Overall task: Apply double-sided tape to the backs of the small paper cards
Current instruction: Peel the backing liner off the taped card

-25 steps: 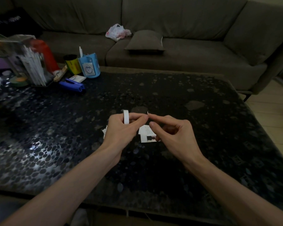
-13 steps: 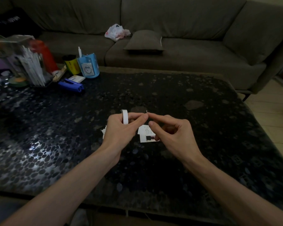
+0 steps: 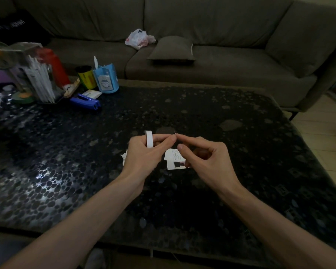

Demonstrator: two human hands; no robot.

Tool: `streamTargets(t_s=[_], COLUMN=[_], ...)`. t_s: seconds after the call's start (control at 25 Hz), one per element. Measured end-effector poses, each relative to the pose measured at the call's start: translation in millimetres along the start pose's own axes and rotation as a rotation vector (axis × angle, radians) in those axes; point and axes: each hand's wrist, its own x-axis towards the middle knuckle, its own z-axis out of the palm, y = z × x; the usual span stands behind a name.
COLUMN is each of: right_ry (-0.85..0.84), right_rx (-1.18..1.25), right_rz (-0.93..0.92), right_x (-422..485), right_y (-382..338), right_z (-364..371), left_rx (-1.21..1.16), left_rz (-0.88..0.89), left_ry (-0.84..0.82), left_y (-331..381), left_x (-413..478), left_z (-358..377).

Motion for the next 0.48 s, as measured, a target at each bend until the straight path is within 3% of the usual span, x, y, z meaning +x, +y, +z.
streamTargets(t_s=[0.48], right_ry=[-0.008], right_rx=[0.013], right_rz=[0.005], right_x=[-0.3], right_y=[-0.3], right_z=[0.4], left_rx=[0.013], left_rz=[0.006], left_ry=[-0.002], left_y=[-0.1], left_x=[0.6], left_z=[-0.5])
